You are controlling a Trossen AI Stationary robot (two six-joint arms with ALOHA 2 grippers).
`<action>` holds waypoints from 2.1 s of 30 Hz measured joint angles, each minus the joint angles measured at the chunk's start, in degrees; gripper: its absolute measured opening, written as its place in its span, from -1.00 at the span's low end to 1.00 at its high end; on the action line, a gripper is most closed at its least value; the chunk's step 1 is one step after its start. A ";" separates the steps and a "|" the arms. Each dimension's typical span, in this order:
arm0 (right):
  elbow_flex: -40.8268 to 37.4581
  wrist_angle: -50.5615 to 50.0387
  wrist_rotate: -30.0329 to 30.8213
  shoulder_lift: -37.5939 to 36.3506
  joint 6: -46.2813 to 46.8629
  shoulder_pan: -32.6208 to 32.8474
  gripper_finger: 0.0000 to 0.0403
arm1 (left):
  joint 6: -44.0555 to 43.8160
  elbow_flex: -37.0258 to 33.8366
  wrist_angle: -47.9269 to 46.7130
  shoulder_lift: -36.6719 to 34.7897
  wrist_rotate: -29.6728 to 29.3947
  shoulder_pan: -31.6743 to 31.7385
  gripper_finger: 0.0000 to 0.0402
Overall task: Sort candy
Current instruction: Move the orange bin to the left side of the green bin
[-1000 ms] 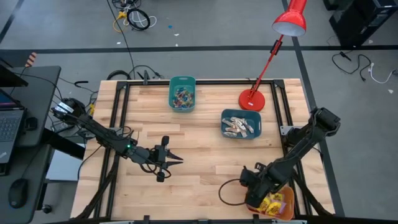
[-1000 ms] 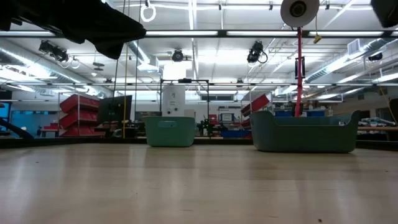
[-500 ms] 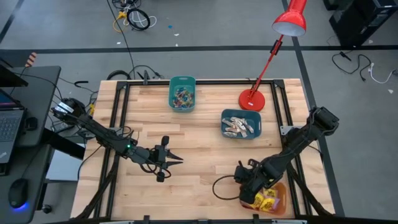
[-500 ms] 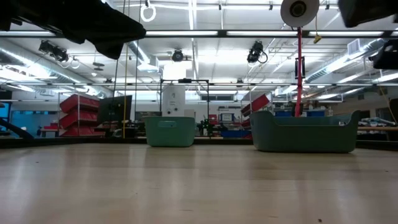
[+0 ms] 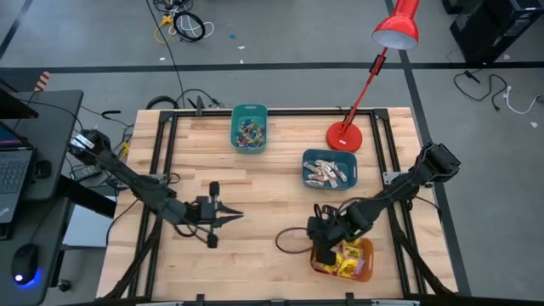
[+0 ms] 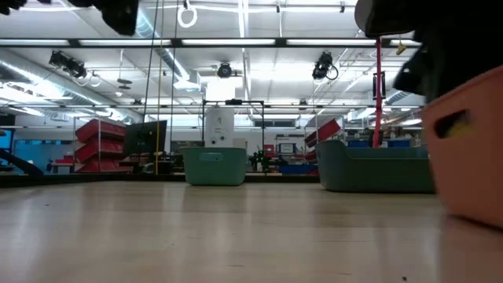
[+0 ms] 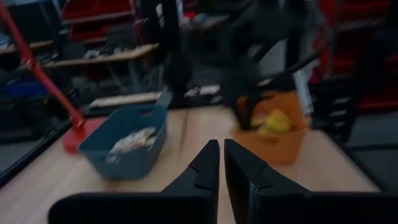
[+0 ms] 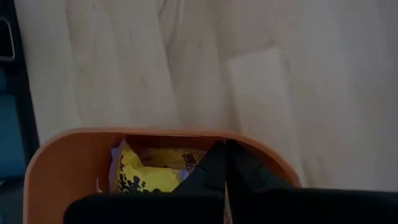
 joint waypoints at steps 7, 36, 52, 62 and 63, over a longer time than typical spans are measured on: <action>0.00 2.22 1.30 0.00 -6.56 -3.97 -1.00 | 3.16 0.00 -0.56 -5.41 -2.44 -5.75 -0.93; 0.02 18.31 3.08 0.04 -34.08 -20.90 -1.00 | 3.23 0.00 -8.07 -6.67 -30.92 -19.12 -0.93; 11.65 -30.59 3.29 -7.99 -3.98 -7.87 -1.00 | 2.62 0.00 -10.48 -6.62 -31.40 -20.72 -0.93; 7.86 -39.74 -1.80 -9.16 22.37 6.83 -1.00 | -0.16 0.00 -10.97 -6.51 -31.39 -20.39 -0.93; 6.59 -37.79 -1.81 -9.16 23.82 8.05 -1.00 | -0.44 0.00 -11.16 -6.51 -31.41 -20.39 -0.93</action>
